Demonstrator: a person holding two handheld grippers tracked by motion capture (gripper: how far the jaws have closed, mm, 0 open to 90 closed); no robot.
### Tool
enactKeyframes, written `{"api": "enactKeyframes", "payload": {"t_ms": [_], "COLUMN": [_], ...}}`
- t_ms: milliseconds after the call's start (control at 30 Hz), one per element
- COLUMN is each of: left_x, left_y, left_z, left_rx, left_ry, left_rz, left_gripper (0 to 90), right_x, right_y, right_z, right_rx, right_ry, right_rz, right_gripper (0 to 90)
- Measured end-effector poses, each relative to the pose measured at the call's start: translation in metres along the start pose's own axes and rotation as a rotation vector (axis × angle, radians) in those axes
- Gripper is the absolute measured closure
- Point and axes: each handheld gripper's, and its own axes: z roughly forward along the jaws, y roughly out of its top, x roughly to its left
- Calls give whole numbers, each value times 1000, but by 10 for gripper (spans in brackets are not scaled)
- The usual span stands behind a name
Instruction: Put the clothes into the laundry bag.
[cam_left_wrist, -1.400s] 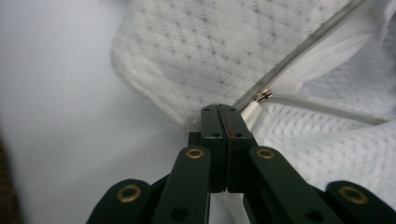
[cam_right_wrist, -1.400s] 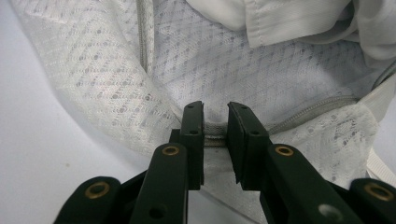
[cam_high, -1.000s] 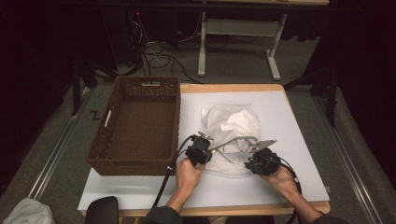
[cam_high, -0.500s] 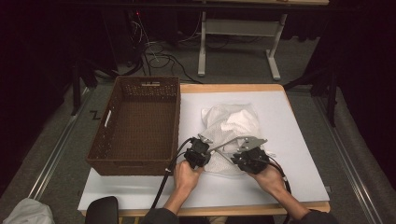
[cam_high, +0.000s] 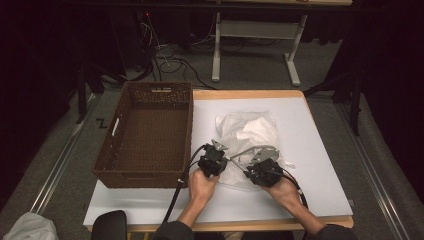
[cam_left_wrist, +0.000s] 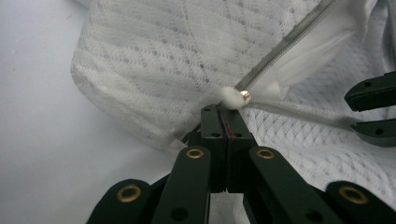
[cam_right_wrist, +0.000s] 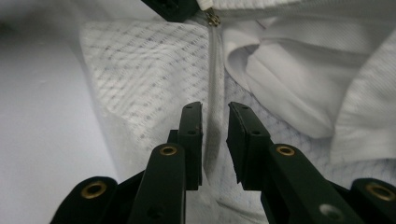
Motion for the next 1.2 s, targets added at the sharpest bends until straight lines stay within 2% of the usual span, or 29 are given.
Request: {"api": "enactKeyframes", "payload": {"t_ms": [133,267,333,433,600,767,867,1000,1200], "left_x": [-1,-10,-15,-12,-3,1,1,2,2], "left_y": [2,4,5,5,2,-1,-4,-4,-4], "left_z": [2,7,8,5,-7,-2,5,6,7], "left_rx": [-1,18,18,21,8,40,65,59,66], "left_ry": [-12,-27,-21,-8,17,51,43,36,29], "left_rz": [11,55,88,86,56,44,40,28,26], "left_gripper": [886,874,866,860,853,846,851,866,889], "right_x": [-3,-3,-2,-3,-5,-4,-4,-6,-6], "right_y": [-4,-3,-3,-3,0,8,13,20,32], "right_z": [-1,0,0,-1,-3,-1,2,7,13], "right_rx": [6,8,8,7,-9,-28,-29,-37,-31], "right_ry": [-3,-3,-2,-4,-5,-1,2,19,14], "right_rz": [17,17,10,15,25,27,32,62,72], "right_gripper": [754,754,754,755,757,767,767,757,727]}}
